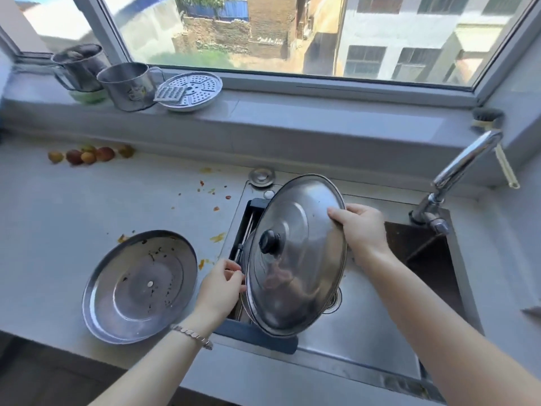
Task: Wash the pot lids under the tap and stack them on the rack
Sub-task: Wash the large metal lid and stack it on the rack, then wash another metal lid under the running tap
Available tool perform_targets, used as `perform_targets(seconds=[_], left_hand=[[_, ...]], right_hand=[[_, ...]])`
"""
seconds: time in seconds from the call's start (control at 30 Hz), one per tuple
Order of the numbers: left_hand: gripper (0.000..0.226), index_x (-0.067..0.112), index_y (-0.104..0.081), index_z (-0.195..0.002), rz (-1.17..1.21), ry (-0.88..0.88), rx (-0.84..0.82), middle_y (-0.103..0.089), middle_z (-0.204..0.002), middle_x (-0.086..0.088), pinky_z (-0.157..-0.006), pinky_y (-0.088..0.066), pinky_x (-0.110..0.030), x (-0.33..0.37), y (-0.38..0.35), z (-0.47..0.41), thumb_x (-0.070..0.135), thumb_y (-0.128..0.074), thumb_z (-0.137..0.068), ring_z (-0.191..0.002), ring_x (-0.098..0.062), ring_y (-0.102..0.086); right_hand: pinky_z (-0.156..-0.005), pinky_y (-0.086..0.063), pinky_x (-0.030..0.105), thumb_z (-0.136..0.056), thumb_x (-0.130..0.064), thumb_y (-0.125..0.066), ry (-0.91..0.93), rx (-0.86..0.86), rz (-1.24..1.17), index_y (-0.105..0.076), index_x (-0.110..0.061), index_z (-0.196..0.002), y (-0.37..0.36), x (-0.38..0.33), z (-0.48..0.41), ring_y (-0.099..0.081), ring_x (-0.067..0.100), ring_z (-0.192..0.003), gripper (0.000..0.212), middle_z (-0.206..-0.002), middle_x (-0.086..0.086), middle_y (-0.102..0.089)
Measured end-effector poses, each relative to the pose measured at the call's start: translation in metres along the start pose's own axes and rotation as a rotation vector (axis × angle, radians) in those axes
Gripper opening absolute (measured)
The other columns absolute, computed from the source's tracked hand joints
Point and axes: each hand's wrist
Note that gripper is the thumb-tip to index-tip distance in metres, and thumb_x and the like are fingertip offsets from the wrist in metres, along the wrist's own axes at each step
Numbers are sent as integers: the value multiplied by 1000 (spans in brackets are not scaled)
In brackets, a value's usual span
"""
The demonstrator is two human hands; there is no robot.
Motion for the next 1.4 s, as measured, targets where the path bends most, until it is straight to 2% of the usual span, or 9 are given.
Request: perform_targets(seconds=[0.1,0.37,0.5,0.8,0.97,1.07,1.2,1.27,1.4], left_hand=[[12,21,-49,-86,-51,38,-75,-62,-96,-4,-85,-53,-45,-19,19,-15,13,-44,-93,-81,-13,-67],[11,22,-49,-88,-151,72,-232,-63,-90,-4,-76,-53,-38,-53,33,-31,15,-42,-93,-89,-21,-65],[8,21,-50,-92,-152,53,-256,-62,-92,-3,-75,-53,-38,-61,36,-34,16,-43,-92,-89,-20,-64],[11,23,-52,-85,-136,65,-239,-63,-85,1,-85,-53,-45,-62,42,-37,16,-45,-91,-88,-20,-64],[10,21,-53,-86,-117,58,-204,-65,-86,1,-83,-54,-42,-63,53,-35,17,-45,-91,-89,-19,-65],[11,19,-52,-85,-97,56,-159,-64,-91,-4,-80,-51,-39,-66,63,-34,14,-44,-92,-85,-16,-66],[13,19,-51,-84,-77,57,-104,-64,-93,-6,-81,-51,-41,-76,77,-33,13,-43,-92,-82,-16,-66],[14,18,-52,-84,-76,53,-82,-64,-92,-6,-78,-52,-40,-81,84,-34,12,-43,-92,-80,-15,-67],[16,16,-53,-81,-21,36,-2,-66,-90,-7,-65,-48,-30,-86,99,-35,10,-44,-93,-76,-13,-66]], right_hand=[[-62,-37,34,-69,-24,-68,-76,28,0,-56,18,-82,-19,19,-4,-47,22,-63,45,-68,14,-54],[-69,-43,32,-86,-16,-61,-16,58,216,-67,-1,-85,-35,51,3,-55,18,-71,16,-78,19,-65],[-74,-43,31,-92,-21,-53,-38,106,337,-63,-10,-95,-28,69,8,-58,20,-85,15,-90,5,-66],[-67,-42,29,-89,-24,-54,-300,114,396,-62,-9,-95,-13,99,3,-57,20,-81,18,-91,7,-64],[-79,-45,30,-81,-26,-64,-434,46,461,-51,-9,-122,-20,104,0,-57,21,-95,47,-109,7,-62],[-90,-43,35,-82,-20,-65,-477,45,506,-26,-2,-141,-29,104,-3,-51,29,-114,73,-129,16,-50],[-99,-36,38,-83,-17,-60,-499,51,660,-13,-3,-144,-42,98,0,-40,36,-125,79,-141,22,-34],[-105,-28,41,-82,-15,-60,-384,101,838,-11,-6,-145,-53,93,8,-26,38,-130,81,-144,22,-23],[-104,-28,39,-82,-10,-58,308,79,869,-41,-8,-134,-99,73,34,-33,34,-125,55,-133,17,-38]])
Point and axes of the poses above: each hand's wrist, its own z-axis away from the middle knuckle, its own y-axis out of the back of the hand, x = y × z
